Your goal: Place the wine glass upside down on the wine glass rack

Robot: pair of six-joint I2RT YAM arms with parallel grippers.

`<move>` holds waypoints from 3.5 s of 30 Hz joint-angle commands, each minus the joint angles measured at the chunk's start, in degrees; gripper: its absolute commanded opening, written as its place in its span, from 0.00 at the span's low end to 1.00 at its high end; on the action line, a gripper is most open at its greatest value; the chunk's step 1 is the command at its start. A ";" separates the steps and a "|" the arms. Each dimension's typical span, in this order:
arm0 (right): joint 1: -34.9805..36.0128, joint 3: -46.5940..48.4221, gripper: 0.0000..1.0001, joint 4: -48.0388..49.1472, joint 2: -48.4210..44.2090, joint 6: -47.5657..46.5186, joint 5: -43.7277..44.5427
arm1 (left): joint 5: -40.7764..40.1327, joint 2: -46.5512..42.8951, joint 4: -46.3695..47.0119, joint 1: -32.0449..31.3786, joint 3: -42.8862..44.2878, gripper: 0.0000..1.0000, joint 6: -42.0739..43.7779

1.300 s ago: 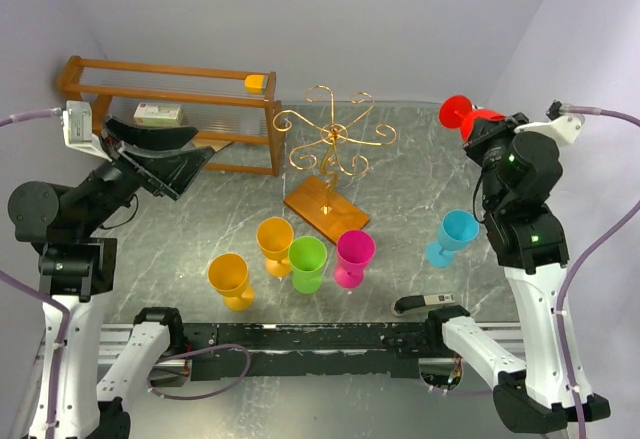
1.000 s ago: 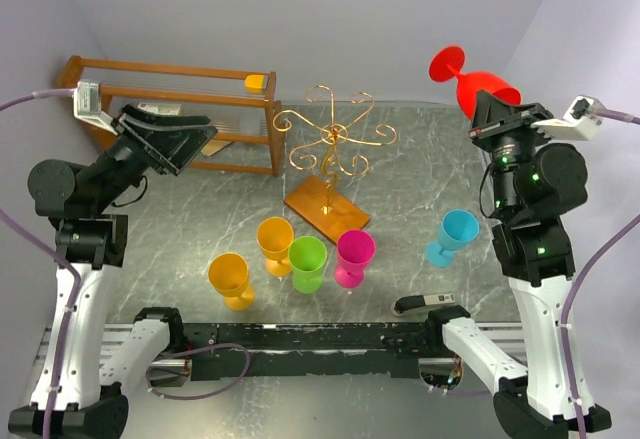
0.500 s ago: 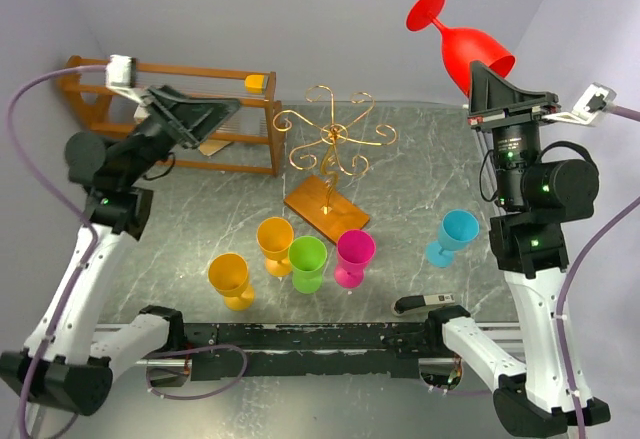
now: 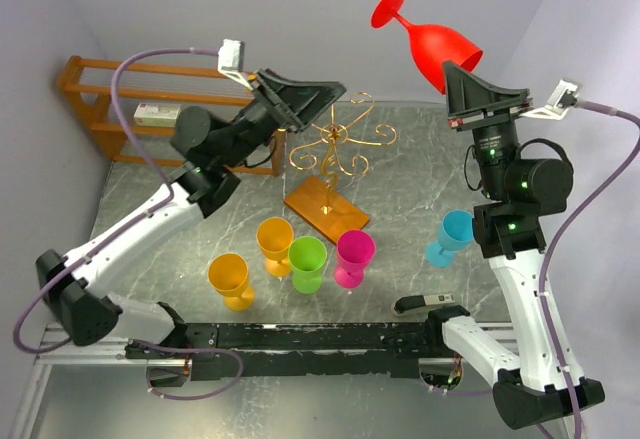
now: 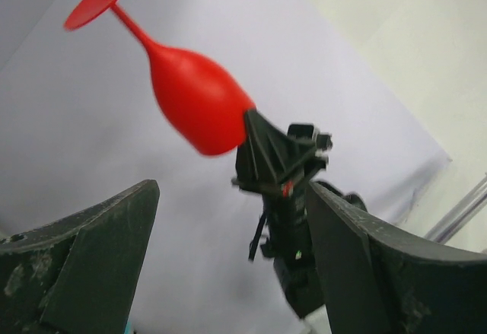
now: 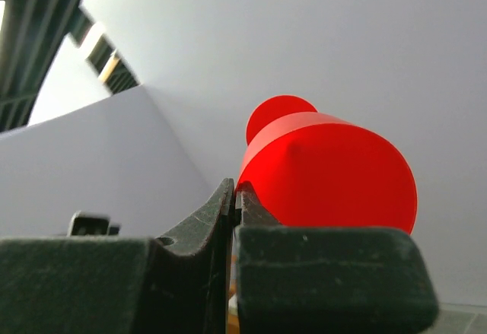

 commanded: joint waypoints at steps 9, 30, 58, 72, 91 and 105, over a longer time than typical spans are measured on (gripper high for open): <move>0.17 -8.24 0.00 17.00 -3.61 1.60 -13.80 | -18.32 11.65 9.82 -5.20 10.27 0.88 4.47; 0.14 -12.02 0.00 19.45 -4.26 6.67 -22.42 | -36.83 18.32 11.29 -12.03 17.74 0.60 6.59; 0.06 -12.08 0.00 9.35 -7.25 5.90 -24.67 | -34.56 18.41 11.77 -12.06 18.07 0.07 9.08; 0.17 -8.55 0.60 -6.06 -9.24 0.63 -20.58 | -36.05 9.71 5.21 -11.81 15.38 0.07 33.62; 0.08 -1.36 0.67 -9.14 -1.74 -3.63 -29.41 | -37.81 -13.06 -16.66 -11.44 -0.26 0.07 62.85; 8.36 17.17 0.66 -21.98 19.70 1.92 -31.30 | -51.42 -23.60 -11.44 -11.37 -18.12 0.07 71.41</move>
